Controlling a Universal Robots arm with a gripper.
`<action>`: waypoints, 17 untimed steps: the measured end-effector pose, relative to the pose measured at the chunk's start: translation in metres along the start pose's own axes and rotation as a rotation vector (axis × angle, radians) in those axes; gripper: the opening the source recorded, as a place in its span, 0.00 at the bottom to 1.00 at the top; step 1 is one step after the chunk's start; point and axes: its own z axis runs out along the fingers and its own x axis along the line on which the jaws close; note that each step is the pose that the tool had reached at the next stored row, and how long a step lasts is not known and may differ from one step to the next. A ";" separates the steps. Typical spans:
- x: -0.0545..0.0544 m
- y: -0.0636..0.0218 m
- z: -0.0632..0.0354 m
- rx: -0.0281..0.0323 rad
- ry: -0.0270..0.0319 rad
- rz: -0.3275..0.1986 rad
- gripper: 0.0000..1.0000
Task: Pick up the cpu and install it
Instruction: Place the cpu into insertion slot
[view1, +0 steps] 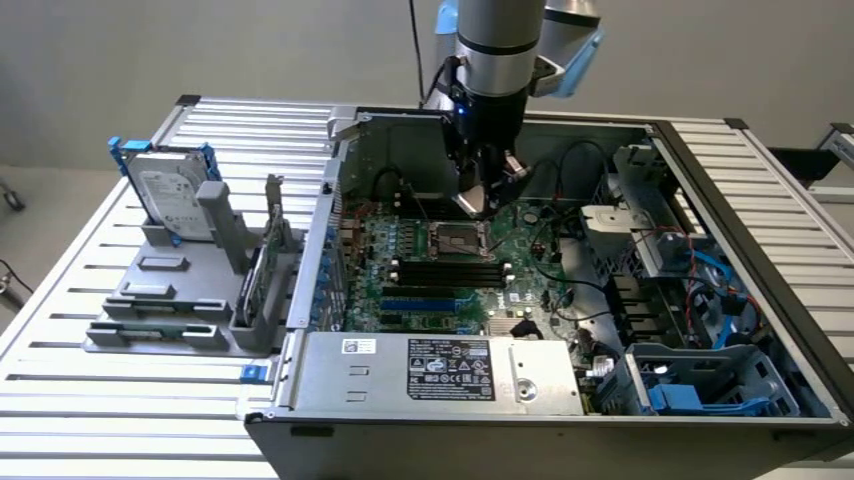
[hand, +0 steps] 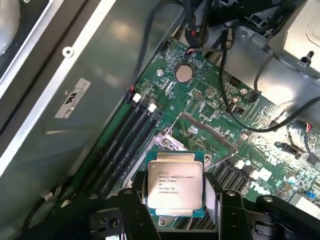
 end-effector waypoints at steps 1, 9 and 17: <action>0.000 -0.0001 0.0007 -0.0004 -0.0015 0.017 0.55; 0.000 -0.0004 0.0037 0.0024 -0.0090 0.137 0.55; 0.000 -0.0004 0.0048 0.0257 -0.0038 0.232 0.55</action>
